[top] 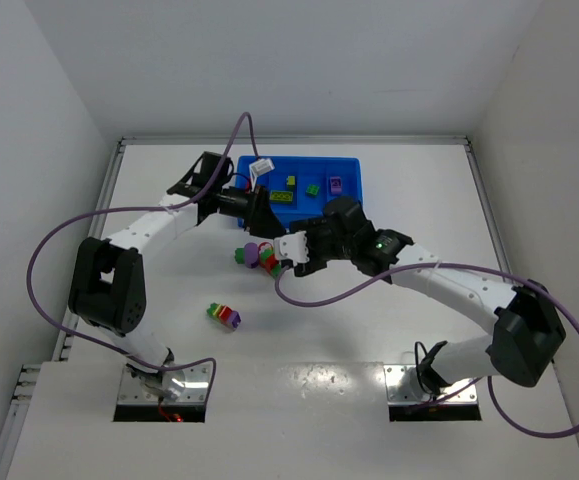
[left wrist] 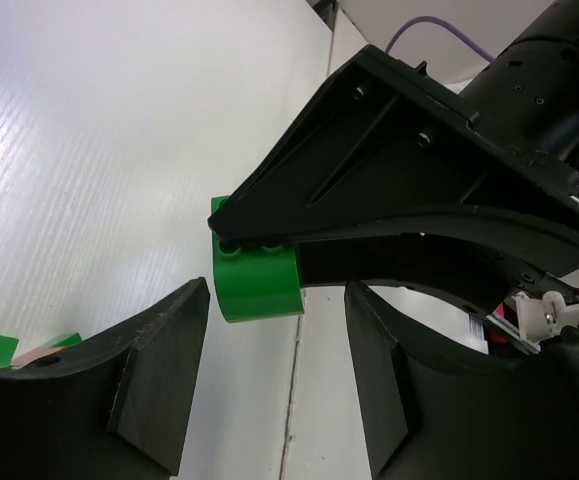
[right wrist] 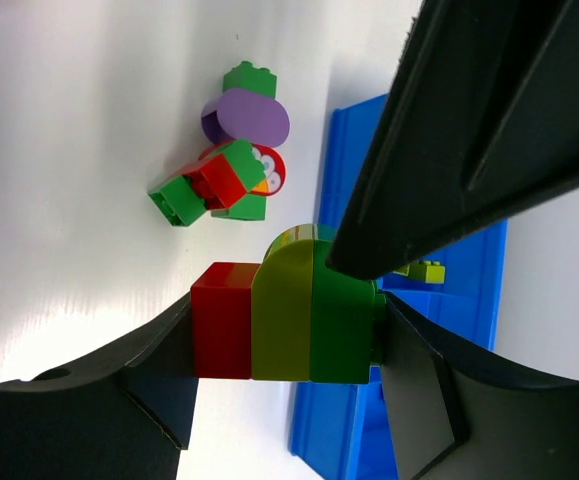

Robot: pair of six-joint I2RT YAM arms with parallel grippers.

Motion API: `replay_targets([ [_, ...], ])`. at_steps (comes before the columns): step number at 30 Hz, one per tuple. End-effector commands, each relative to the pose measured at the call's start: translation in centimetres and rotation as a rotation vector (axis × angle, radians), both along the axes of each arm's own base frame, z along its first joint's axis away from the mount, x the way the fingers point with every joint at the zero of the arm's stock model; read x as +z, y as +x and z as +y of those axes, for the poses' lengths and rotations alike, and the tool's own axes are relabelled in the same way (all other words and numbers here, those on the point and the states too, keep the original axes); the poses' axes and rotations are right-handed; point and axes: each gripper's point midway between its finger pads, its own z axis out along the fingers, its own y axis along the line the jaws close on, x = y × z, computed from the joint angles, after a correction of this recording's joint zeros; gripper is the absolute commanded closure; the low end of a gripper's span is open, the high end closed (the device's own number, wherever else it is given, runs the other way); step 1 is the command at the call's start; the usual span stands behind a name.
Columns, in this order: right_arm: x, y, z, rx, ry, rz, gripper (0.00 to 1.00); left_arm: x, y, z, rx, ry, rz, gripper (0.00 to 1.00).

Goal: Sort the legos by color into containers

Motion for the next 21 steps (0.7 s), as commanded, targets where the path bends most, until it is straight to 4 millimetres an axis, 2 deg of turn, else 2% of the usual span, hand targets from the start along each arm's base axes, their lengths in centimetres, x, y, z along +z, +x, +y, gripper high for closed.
replay_targets([
  [1,3.23,0.53,1.86,0.04,0.075,-0.074,0.9,2.22,0.02,-0.63,-0.046,-0.049,-0.084,0.38],
  [13,3.24,0.57,2.33,0.034,0.073,-0.092,0.9,1.58,0.22,-0.7,-0.046,-0.044,-0.066,0.38],
  [18,3.43,0.83,2.28,0.024,0.075,-0.103,0.89,1.88,0.1,-1.0,-0.055,-0.047,-0.075,0.49],
  [21,3.65,1.06,2.28,0.016,0.079,-0.113,0.89,1.56,0.19,-1.04,-0.055,-0.044,-0.066,0.5],
])
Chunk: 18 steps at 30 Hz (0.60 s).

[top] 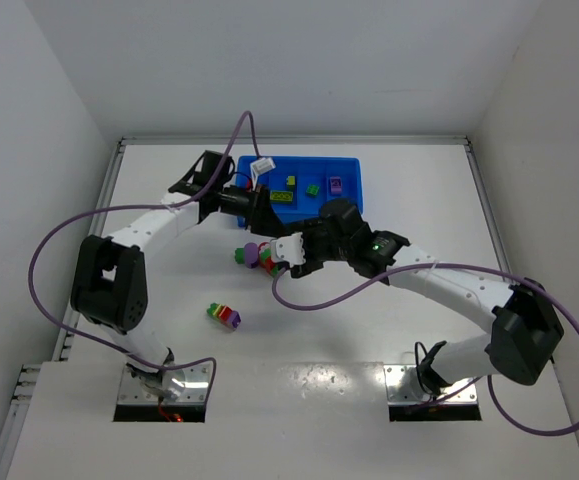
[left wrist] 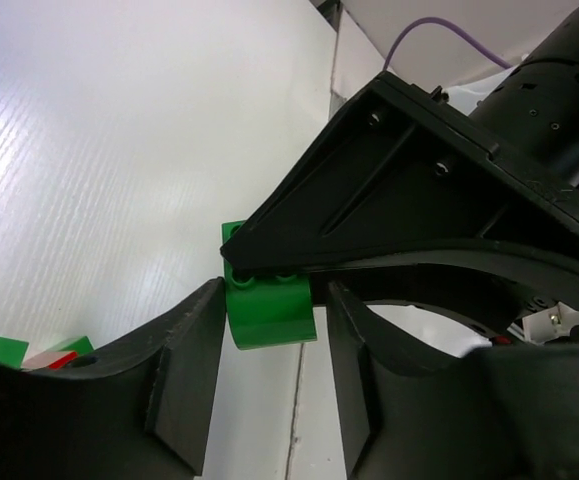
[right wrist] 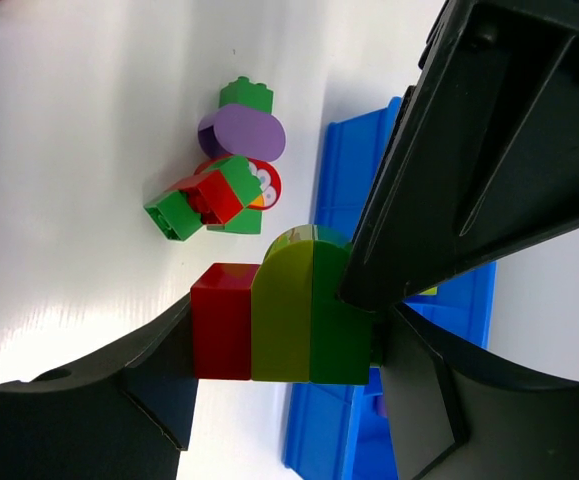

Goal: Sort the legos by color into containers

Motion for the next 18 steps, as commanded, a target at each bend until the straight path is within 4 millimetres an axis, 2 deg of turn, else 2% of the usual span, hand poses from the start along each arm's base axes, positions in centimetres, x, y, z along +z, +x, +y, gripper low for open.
replay_targets([
  [1,3.5,1.3,1.3,0.001,0.072,-0.095,0.89,1.6,-0.2,-0.9,-0.054,-0.046,-0.061,0.52],
  [5,3.5,1.3,1.3,0.001,0.072,-0.095,0.89,1.7,-0.3,-1.2,-0.07,-0.053,-0.059,0.59],
  [11,4.6,1.6,1.4,-0.012,0.102,-0.12,0.89,1.3,-0.2,-1.3,-0.07,-0.05,-0.05,0.61],
  [15,5.4,2.1,1.3,-0.048,0.125,-0.136,0.89,1.6,-0.4,-1.6,-0.079,-0.053,-0.058,0.61],
  [18,5.4,2.3,1.2,-0.056,0.13,-0.146,0.89,1.3,-0.3,-1.6,-0.079,-0.05,-0.05,0.56],
])
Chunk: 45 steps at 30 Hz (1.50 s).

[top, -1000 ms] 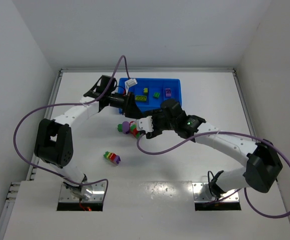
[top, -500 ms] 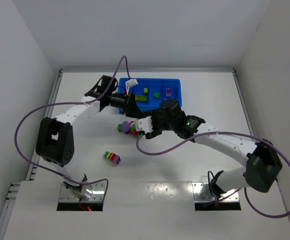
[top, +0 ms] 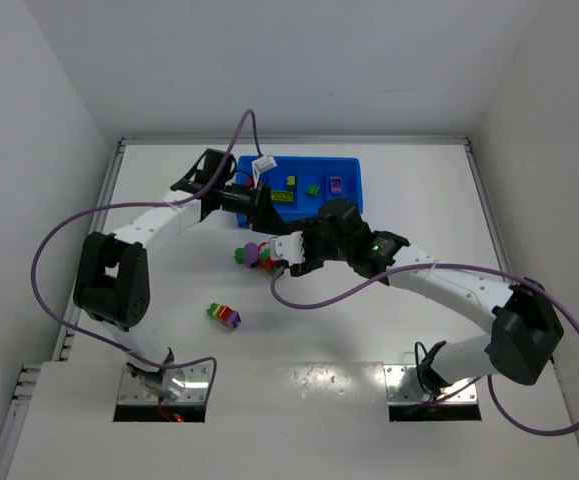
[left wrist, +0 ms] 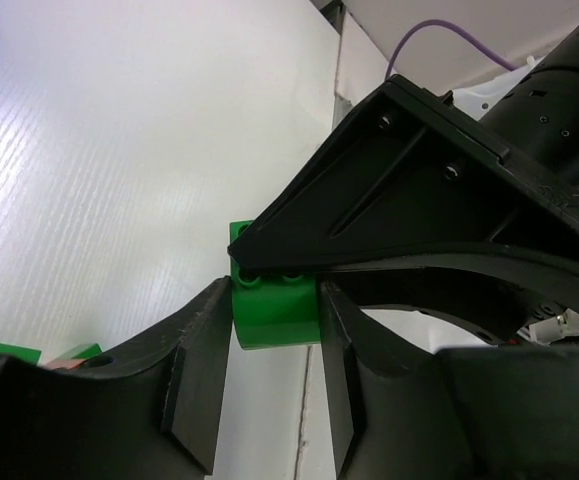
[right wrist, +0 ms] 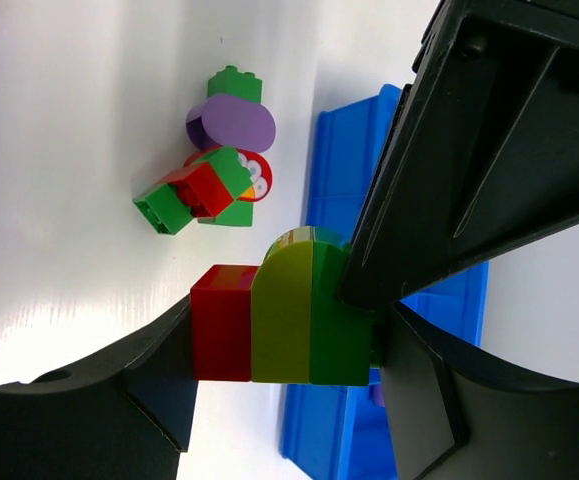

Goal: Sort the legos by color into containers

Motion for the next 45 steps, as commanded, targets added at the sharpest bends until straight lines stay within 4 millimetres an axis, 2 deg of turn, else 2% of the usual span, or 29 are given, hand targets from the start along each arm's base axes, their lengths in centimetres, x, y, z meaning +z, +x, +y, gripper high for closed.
replay_targets([
  [1,5.4,1.7,1.6,-0.016,0.136,-0.135,0.89,1.5,-0.8,-1.3,-0.074,-0.049,-0.04,0.54],
  [8,5.5,1.6,1.5,-0.02,0.147,-0.134,0.89,1.1,-0.8,-1.3,-0.074,-0.043,-0.022,0.54],
  [12,5.9,1.5,1.5,-0.02,0.153,-0.14,0.89,1.1,-0.8,-1.3,-0.076,-0.044,-0.031,0.75],
  [13,5.2,1.3,1.3,-0.021,0.14,-0.127,0.89,1.1,-0.8,-1.3,-0.076,-0.044,-0.031,0.78],
  [15,5.2,1.3,1.3,-0.021,0.14,-0.127,0.89,1.1,-0.8,-1.3,-0.076,-0.044,-0.031,0.79],
  [16,4.6,1.0,1.2,-0.011,0.13,-0.111,0.89,1.1,-0.8,-1.3,-0.076,-0.044,-0.031,0.75],
  [18,4.7,0.9,1.1,-0.011,0.129,-0.11,0.89,1.4,-1.1,-1.5,-0.087,-0.048,-0.049,0.59],
  [20,4.8,0.9,1.1,-0.007,0.125,-0.117,0.89,1.5,-1.3,-1.5,-0.094,-0.054,-0.047,0.53],
  [30,4.1,0.5,1.0,0.002,0.115,-0.099,0.89,2.2,-1.3,-1.5,-0.103,-0.067,-0.071,0.52],
  [32,3.8,0.4,0.9,0.002,0.107,-0.092,0.89,2.2,-1.3,-1.5,-0.103,-0.067,-0.071,0.49],
  [39,4.1,0.2,0.9,0.015,0.106,-0.096,0.89,3.5,-0.8,-1.7,-0.102,-0.078,-0.1,0.48],
  [45,4.1,0.1,1.0,0.023,0.11,-0.093,0.89,3.1,0.1,-1.3,-0.082,-0.075,-0.092,0.48],
])
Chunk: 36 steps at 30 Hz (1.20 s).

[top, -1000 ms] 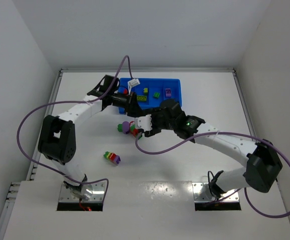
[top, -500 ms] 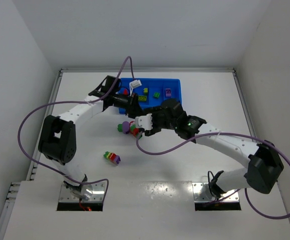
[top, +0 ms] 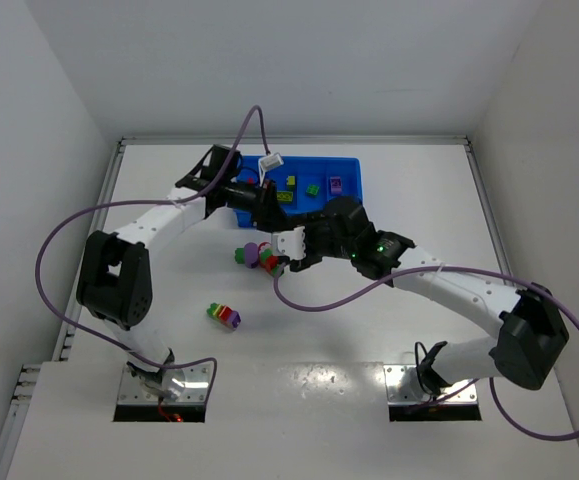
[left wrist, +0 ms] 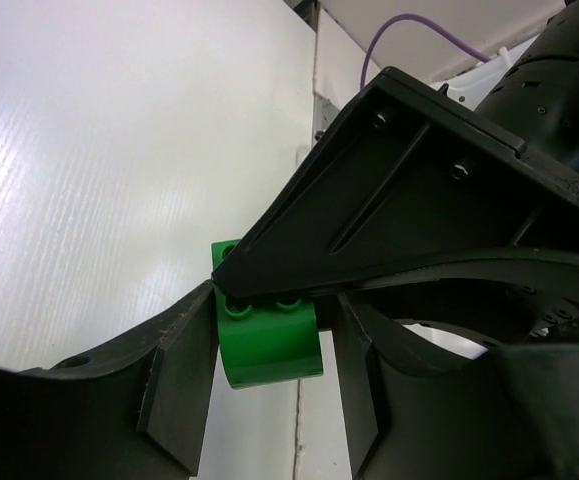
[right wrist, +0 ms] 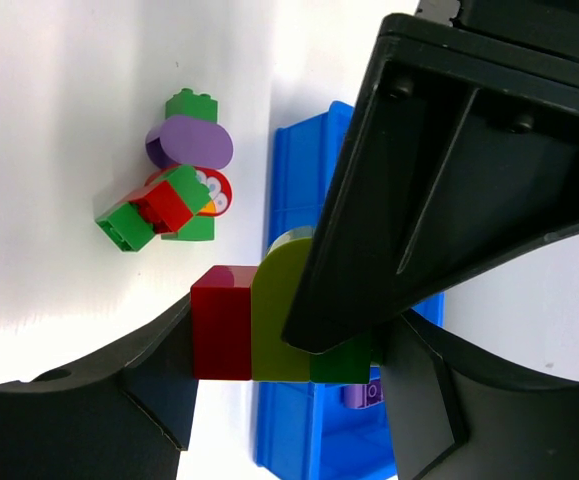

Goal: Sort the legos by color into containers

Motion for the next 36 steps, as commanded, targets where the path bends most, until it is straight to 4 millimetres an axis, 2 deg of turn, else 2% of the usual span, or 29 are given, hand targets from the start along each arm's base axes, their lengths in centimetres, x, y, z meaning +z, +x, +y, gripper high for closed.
replay_targets([
  [1,1.7,-0.4,0.6,0.037,0.044,-0.034,0.89,2.1,0.7,-0.2,-0.027,-0.051,-0.076,0.48],
  [12,1.3,-0.4,0.7,0.037,0.037,-0.027,0.89,2.0,2.3,0.8,0.012,-0.05,-0.077,0.49],
  [15,1.3,-0.3,0.7,0.041,0.033,-0.035,0.89,1.8,2.2,0.8,0.005,-0.052,-0.066,0.59],
  [16,1.3,-0.3,0.7,0.041,0.033,-0.035,0.89,1.8,2.2,0.8,0.005,-0.053,-0.066,0.68],
  [19,1.3,-0.3,0.7,0.041,0.033,-0.035,0.89,1.8,2.2,0.8,0.005,-0.053,-0.066,0.84],
  [21,0.9,-0.3,0.8,0.036,0.032,-0.019,0.66,1.8,2.3,0.8,0.003,-0.054,-0.077,0.91],
  [22,0.9,-0.1,0.6,0.012,0.033,-0.011,0.45,1.7,2.3,0.8,0.001,-0.054,-0.085,0.97],
  [25,0.8,0.3,0.1,-0.062,0.077,0.055,0.29,1.4,1.7,1.3,0.001,-0.054,-0.074,1.0],
  [26,1.4,0.7,-0.4,-0.119,0.121,0.081,0.14,1.2,1.3,1.8,0.003,-0.057,-0.071,1.0],
  [30,3.0,-0.3,-1.0,-0.154,0.211,0.117,0.04,0.4,0.9,2.8,0.017,-0.056,-0.05,1.0],
  [31,2.6,-0.9,-1.2,-0.151,0.216,0.134,0.0,0.6,1.0,3.1,0.02,-0.063,-0.048,1.0],
  [34,3.7,-1.6,-2.2,-0.209,0.297,0.169,0.0,0.4,1.0,3.4,0.022,-0.068,-0.038,1.0],
  [36,4.2,-1.3,-3.3,-0.281,0.344,0.193,0.0,0.5,0.7,3.5,0.014,-0.075,-0.045,1.0],
])
